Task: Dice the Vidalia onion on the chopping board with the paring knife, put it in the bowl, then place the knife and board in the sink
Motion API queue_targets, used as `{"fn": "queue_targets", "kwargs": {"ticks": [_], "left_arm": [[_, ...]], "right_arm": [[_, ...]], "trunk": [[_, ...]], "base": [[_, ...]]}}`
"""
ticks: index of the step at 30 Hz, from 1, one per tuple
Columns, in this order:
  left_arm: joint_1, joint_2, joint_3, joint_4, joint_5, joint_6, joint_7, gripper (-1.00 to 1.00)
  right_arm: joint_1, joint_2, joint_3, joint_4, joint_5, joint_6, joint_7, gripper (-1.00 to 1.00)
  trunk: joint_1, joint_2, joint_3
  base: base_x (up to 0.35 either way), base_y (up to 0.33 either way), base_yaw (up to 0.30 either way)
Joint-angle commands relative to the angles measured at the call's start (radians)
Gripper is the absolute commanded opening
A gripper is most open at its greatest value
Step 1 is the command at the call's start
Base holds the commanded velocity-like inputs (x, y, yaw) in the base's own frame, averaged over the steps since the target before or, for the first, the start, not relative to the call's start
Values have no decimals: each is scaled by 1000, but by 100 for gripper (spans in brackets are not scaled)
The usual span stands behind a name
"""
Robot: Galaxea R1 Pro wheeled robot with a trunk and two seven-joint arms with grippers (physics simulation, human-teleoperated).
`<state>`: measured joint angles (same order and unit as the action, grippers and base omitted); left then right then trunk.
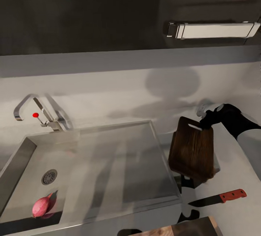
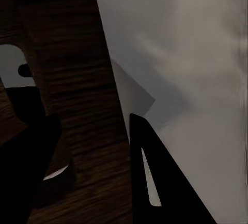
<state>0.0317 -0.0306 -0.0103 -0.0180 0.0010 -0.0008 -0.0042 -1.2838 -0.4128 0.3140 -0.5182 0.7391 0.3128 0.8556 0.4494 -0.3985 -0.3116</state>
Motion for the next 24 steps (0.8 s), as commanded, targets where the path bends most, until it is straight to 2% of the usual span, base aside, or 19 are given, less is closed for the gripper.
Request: {"fn": "queue_targets", "kwargs": {"ticks": [1,6,18,24], "left_arm": [[1,0,-1,-2,0,0,0,100],[1,0,-2,-2,0,0,0,100],[1,0,-2,-2,0,-1,0,100],[1,0,-2,-2,0,-1,0,100]], "right_arm": [[0,-1,-7,-2,-3,8,4,-100],[0,0,-37,-3,-3,8,3,-100],[0,0,-46,-3,-3,10,5,-100],[0,0,-74,-3,-5,13,6,-100]], "trunk": [[1,-2,0],[1,-2,8],[1,-2,28],[1,-2,37]], "base": [[0,0,0],[0,0,0],[0,0,0],[0,0,0]]}}
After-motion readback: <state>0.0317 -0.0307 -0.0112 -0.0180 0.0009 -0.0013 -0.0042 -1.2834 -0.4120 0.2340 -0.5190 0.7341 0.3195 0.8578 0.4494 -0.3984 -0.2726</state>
